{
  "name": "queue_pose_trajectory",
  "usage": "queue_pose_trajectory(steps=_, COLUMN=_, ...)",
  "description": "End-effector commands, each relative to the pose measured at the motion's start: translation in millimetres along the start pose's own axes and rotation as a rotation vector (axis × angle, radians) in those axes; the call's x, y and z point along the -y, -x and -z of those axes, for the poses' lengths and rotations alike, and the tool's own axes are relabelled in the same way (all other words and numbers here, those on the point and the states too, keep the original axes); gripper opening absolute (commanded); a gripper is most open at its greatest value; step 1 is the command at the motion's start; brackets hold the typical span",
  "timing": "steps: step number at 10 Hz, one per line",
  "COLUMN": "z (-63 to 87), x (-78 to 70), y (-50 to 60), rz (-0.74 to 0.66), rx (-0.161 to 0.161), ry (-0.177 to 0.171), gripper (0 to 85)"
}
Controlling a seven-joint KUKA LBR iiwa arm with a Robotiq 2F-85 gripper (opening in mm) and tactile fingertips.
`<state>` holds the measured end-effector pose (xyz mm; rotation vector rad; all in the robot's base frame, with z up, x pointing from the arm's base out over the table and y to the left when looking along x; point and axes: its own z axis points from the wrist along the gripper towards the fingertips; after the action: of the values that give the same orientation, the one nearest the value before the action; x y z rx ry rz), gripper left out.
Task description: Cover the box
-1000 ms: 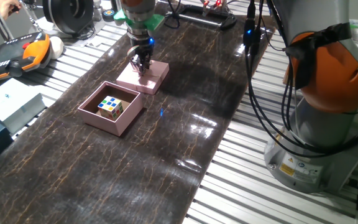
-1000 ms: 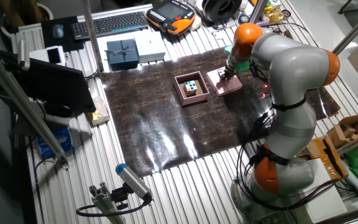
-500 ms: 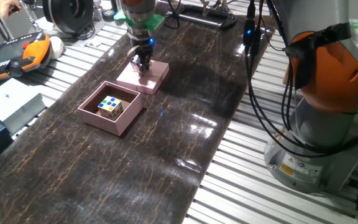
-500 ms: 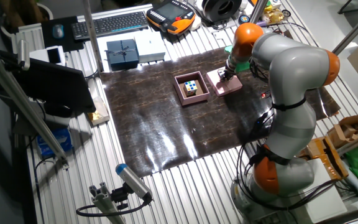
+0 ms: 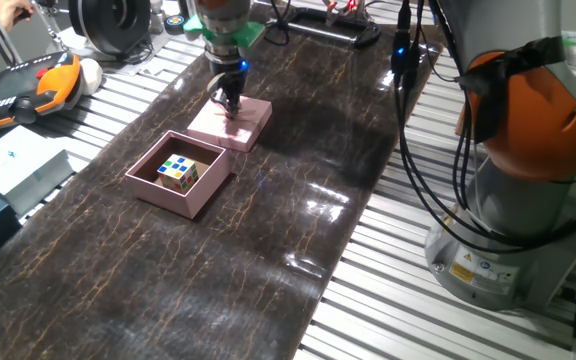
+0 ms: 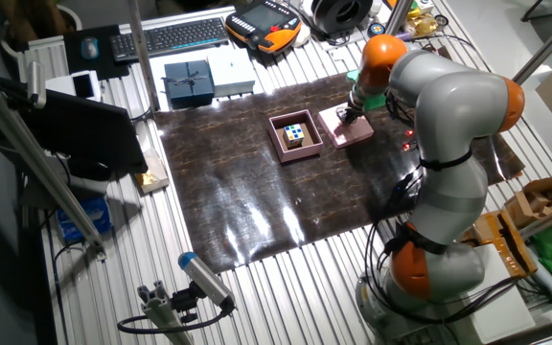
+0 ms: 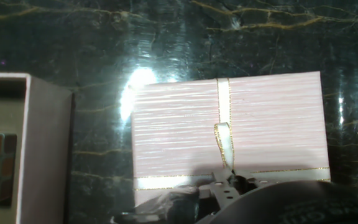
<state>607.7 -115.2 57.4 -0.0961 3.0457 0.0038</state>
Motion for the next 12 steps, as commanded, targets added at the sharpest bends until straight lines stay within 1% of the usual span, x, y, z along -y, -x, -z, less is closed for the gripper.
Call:
queue_pose_trajectory(steps=1, z=-0.1, x=-0.1, y=-0.1, rz=-0.001, rx=0.001, ry=0.001, gripper=0.7)
queue_pose_trajectory(steps=4, z=0.8, x=0.2, y=-0.1, rz=-0.003, rx=0.013, ry=-0.004, gripper=0.7)
queue_pose_trajectory(steps=6, z=5.2, x=0.4, y=0.5, rz=0.0, rx=0.014, ry=-0.011, gripper=0.7)
queue_pose_trajectory(steps=10, z=28.8, x=-0.1, y=2.7, rz=-0.001, rx=0.007, ry=-0.039, gripper=0.7)
queue_pose_trajectory(steps=12, z=38.8, x=-0.1, y=2.6, rz=-0.004, rx=0.008, ry=-0.038, gripper=0.7)
